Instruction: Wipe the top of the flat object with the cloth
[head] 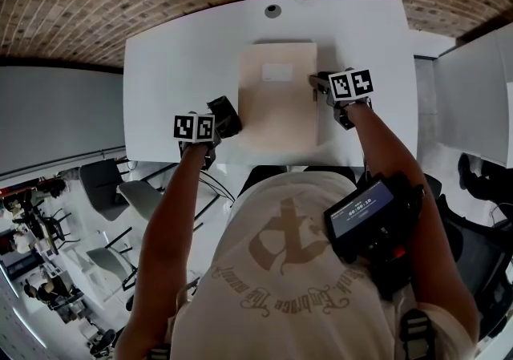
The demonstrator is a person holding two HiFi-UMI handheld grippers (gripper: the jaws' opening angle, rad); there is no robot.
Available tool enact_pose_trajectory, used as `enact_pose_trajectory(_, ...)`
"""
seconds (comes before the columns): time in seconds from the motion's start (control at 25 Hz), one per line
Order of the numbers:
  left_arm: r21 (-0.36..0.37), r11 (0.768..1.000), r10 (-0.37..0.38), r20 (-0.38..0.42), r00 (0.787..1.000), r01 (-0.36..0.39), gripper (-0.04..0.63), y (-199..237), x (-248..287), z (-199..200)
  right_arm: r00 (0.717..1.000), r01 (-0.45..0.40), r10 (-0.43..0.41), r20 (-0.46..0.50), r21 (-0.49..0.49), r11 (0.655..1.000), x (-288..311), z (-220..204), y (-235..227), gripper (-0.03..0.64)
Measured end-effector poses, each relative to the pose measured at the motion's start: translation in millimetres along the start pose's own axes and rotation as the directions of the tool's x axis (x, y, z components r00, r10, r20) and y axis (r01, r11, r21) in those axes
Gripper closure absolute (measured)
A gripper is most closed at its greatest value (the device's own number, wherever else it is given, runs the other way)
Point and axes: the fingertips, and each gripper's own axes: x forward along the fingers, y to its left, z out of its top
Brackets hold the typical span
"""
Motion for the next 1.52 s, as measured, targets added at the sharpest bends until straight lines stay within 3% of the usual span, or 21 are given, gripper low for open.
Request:
enact_pose_trajectory(0.16,0.021,0.997,-0.076,0.048,0.996,0.075,0.489,-35,-5,8,1.0,-0.005,0.005,0.002,0.002,1.0,0,-1,1,0.457)
enact_pose_trajectory(0.32,0.087,0.979,-0.191,0.049,0.98,0.186,0.489,-94,7,15,1.0,-0.009,0.009,0.0,-0.005,1.0,-1,-1,1,0.457)
enact_pose_trajectory(0.6,0.187,0.911,-0.368,-0.027,0.929,0.367,0.489,-194,38,15,1.0,-0.026,0.026,-0.005,-0.02,0.999,1,1,1,0.457)
enact_pose_trajectory(0.84,0.237,0.881,-0.386,-0.142,0.911,0.41,0.489,-233,69,-9,0.999,-0.032,0.032,-0.003,-0.03,0.999,1,0,0,0.457)
enact_pose_trajectory(1.12,0.197,0.922,-0.302,-0.173,0.938,0.333,0.489,-210,71,-30,0.999,-0.041,0.04,-0.01,-0.045,0.998,0,0,0,0.456)
enact_pose_trajectory(1.52,0.062,0.984,-0.162,-0.087,0.983,0.167,0.488,-123,35,-49,0.998,-0.054,0.052,-0.02,-0.07,0.996,0,0,0,0.454)
